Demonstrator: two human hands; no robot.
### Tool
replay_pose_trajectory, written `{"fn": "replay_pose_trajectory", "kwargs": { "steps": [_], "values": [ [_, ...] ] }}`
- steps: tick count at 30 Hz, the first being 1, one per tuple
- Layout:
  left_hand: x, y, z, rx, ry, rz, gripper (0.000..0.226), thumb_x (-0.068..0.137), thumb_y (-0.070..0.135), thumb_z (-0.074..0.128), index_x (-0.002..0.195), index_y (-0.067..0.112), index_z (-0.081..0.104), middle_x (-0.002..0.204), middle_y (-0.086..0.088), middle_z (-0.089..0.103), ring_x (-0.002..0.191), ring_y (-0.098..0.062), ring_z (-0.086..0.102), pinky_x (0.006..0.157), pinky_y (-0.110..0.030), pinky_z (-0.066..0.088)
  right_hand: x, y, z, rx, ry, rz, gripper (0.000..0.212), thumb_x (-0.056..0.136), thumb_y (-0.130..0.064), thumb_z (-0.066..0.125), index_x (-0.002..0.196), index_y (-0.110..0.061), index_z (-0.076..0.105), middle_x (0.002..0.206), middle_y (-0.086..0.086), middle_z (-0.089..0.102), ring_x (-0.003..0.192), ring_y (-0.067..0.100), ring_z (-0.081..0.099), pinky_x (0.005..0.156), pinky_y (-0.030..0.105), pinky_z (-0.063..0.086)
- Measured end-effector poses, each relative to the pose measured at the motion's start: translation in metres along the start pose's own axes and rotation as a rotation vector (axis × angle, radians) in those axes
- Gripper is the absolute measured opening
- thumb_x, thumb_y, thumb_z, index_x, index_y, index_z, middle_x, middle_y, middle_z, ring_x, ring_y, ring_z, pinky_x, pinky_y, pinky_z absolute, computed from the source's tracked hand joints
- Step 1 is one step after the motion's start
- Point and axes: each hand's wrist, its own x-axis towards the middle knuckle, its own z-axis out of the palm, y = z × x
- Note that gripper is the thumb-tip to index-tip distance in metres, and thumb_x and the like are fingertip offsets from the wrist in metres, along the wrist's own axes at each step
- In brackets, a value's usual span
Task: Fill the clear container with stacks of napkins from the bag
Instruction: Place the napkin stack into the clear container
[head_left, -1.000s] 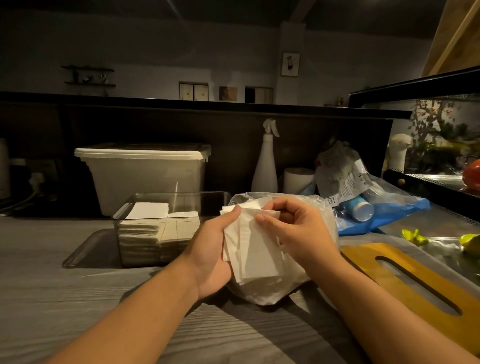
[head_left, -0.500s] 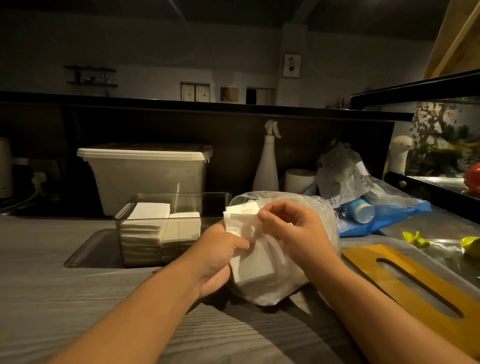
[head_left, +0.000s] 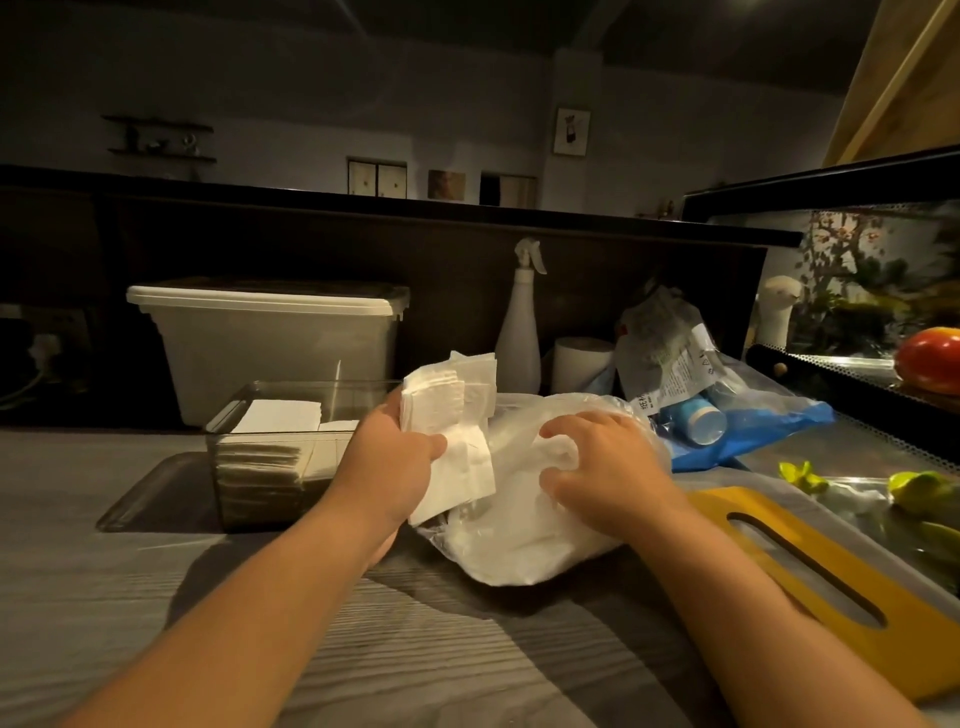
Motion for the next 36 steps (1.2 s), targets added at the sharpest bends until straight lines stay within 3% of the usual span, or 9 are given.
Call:
{"fn": "replay_pose_trajectory", "kwargs": {
  "steps": [4,8,14,20,25,27,30,33,36],
  "values": [
    [0.0,-0.001,0.0,0.022,-0.006,0.004,0.034,0.097,0.005,0.059,0.111,0.035,0.05,0.101,0.006,0.058,0.092,-0.014,0.056,0.065,-0.028,0.05,0.001,0.001,0.002,-0.076,-0.145,0.001,0.068,0.088,-0.056,0.062,0.149,-0.04,0.035,0.158,-0.009,0.03,0.147,0.022,0.016,0.12,0.046,0.017],
    [0.0,-0.003,0.001,0.044,-0.025,0.018,0.035,0.097,0.005,0.058,0.108,0.038,0.049,0.103,0.008,0.057,0.095,-0.015,0.055,0.067,-0.027,0.051,0.001,-0.001,0.004,-0.09,-0.176,-0.024,0.058,0.087,-0.053,0.064,0.14,-0.042,0.042,0.152,-0.009,0.034,0.144,0.022,0.02,0.118,0.046,0.016],
    [0.001,-0.004,0.0,0.045,-0.023,0.009,0.036,0.096,0.004,0.06,0.11,0.036,0.05,0.105,0.005,0.058,0.102,-0.022,0.056,0.085,-0.041,0.055,0.001,-0.003,0.005,0.027,-0.077,-0.081,0.028,0.085,-0.033,0.067,0.107,-0.042,0.052,0.098,-0.02,0.051,0.108,0.013,0.047,0.103,0.036,0.035],
    [0.004,-0.004,-0.002,0.036,-0.007,0.008,0.035,0.096,0.006,0.06,0.113,0.034,0.048,0.104,0.005,0.057,0.097,-0.019,0.056,0.071,-0.031,0.054,-0.001,-0.004,0.001,0.006,-0.155,-0.041,0.044,0.085,-0.046,0.067,0.126,-0.04,0.052,0.111,-0.014,0.056,0.101,0.012,0.051,0.083,0.029,0.038],
    [0.003,-0.005,-0.002,0.08,-0.014,0.009,0.034,0.097,0.009,0.059,0.115,0.035,0.046,0.106,0.007,0.055,0.104,-0.021,0.054,0.086,-0.039,0.056,-0.001,-0.004,0.002,0.015,-0.248,-0.05,0.05,0.083,-0.034,0.069,0.13,-0.039,0.054,0.12,-0.009,0.06,0.104,0.014,0.055,0.084,0.028,0.045],
    [0.004,-0.005,-0.002,0.077,-0.014,0.011,0.034,0.097,0.008,0.059,0.114,0.036,0.047,0.103,0.008,0.055,0.103,-0.021,0.054,0.084,-0.038,0.056,-0.001,-0.004,0.004,0.033,-0.227,-0.067,0.048,0.081,-0.031,0.069,0.127,-0.039,0.057,0.114,-0.009,0.063,0.101,0.014,0.057,0.084,0.028,0.048],
    [0.004,-0.004,-0.003,0.051,0.0,0.018,0.035,0.097,0.006,0.059,0.113,0.035,0.049,0.102,0.008,0.056,0.1,-0.02,0.055,0.085,-0.039,0.055,0.0,-0.003,0.002,0.197,-0.127,-0.091,0.036,0.081,-0.028,0.073,0.112,-0.039,0.059,0.1,-0.009,0.065,0.093,0.013,0.061,0.083,0.031,0.053],
    [0.005,-0.002,-0.004,0.011,0.014,0.027,0.037,0.096,0.003,0.058,0.112,0.035,0.051,0.1,0.008,0.058,0.093,-0.015,0.057,0.072,-0.033,0.054,0.0,-0.003,-0.002,0.51,-0.073,-0.075,0.026,0.082,-0.021,0.076,0.102,-0.033,0.065,0.094,-0.005,0.071,0.089,0.014,0.069,0.084,0.039,0.059],
    [0.004,-0.002,-0.003,0.011,0.009,0.03,0.037,0.096,0.004,0.058,0.113,0.036,0.051,0.101,0.009,0.058,0.095,-0.015,0.055,0.074,-0.033,0.053,-0.001,-0.003,-0.008,0.774,-0.121,-0.113,0.026,0.082,-0.01,0.074,0.105,-0.022,0.07,0.096,0.002,0.075,0.091,0.019,0.072,0.086,0.044,0.06]
  ]
}}
